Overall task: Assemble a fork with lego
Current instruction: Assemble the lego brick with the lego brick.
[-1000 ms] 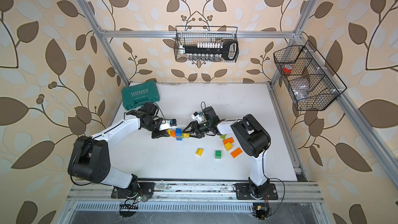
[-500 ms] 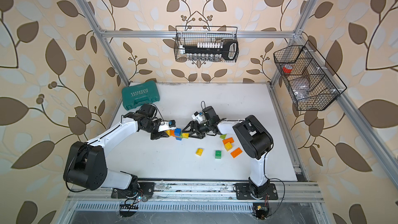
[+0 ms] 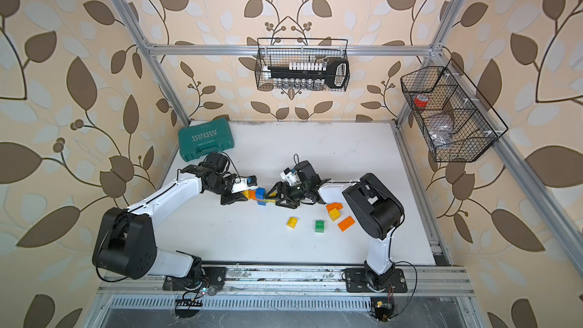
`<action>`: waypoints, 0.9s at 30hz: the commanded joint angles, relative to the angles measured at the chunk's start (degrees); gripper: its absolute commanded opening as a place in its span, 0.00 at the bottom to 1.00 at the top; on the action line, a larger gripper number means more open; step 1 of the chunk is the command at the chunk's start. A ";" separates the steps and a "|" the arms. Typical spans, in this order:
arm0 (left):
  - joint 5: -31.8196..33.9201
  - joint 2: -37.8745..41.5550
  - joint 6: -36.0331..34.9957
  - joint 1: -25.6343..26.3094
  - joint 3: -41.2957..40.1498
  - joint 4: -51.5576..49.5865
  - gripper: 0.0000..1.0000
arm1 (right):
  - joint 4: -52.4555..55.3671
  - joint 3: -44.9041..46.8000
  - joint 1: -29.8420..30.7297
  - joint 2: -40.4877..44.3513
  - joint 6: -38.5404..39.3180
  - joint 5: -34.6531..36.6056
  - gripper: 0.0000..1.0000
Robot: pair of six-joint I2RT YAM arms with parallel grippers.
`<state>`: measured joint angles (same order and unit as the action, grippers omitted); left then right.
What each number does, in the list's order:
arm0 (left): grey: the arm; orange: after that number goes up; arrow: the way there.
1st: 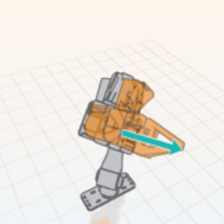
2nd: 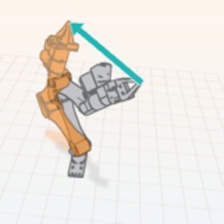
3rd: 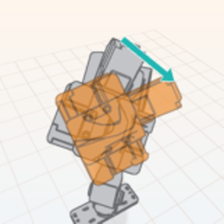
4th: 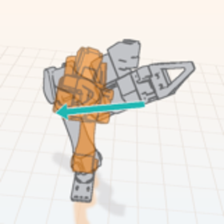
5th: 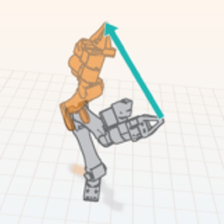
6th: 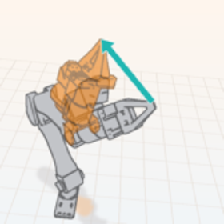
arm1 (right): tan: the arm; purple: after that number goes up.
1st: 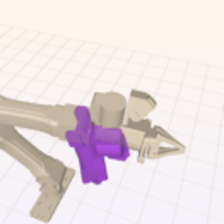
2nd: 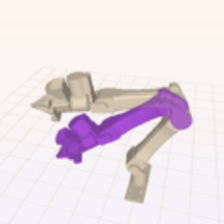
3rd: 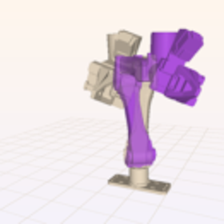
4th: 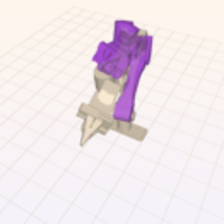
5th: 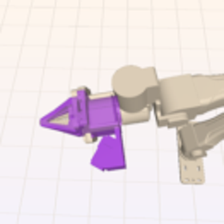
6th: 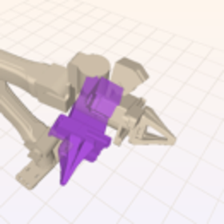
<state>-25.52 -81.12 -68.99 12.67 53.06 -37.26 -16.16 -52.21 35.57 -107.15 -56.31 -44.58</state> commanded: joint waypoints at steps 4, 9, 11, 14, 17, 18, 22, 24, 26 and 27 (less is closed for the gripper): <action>-2.26 2.63 0.34 -0.76 -1.15 1.02 0.00 | -4.94 2.01 0.23 2.58 -4.64 6.03 0.76; -2.17 2.86 0.35 -1.06 -1.23 1.17 0.00 | -6.05 1.57 0.55 1.81 -6.57 5.40 0.73; -2.25 2.94 0.35 -1.15 -1.29 1.30 0.00 | -6.21 1.07 0.57 1.39 -6.73 4.96 0.72; -2.26 2.92 0.43 -1.24 -1.29 1.28 0.00 | -5.22 -0.01 0.64 1.01 -5.75 4.70 0.70; -2.26 2.88 0.48 -1.28 -1.20 1.21 0.00 | -4.38 -0.89 0.64 0.45 -4.85 4.00 0.68; -2.26 2.82 0.60 -1.32 -1.16 1.21 0.00 | -4.17 -1.25 0.64 0.09 -4.61 3.60 0.68; -2.26 2.89 0.72 -1.33 -1.44 1.37 0.00 | -4.03 -1.89 0.64 -0.74 -4.20 3.01 0.64; -2.26 2.90 0.76 -1.33 -1.43 1.40 0.00 | -3.34 -2.31 0.66 -0.80 -3.60 2.94 0.63; -2.26 2.91 0.74 -1.33 -1.45 1.33 0.00 | -2.88 -2.59 0.57 -0.95 -3.22 2.75 0.62; -2.26 2.93 0.84 -1.41 -1.44 1.29 0.00 | -2.49 -2.80 0.58 -1.12 -2.97 2.66 0.61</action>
<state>-25.56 -80.20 -68.77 11.92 52.14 -35.75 -19.94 -53.28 35.99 -106.91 -60.77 -40.82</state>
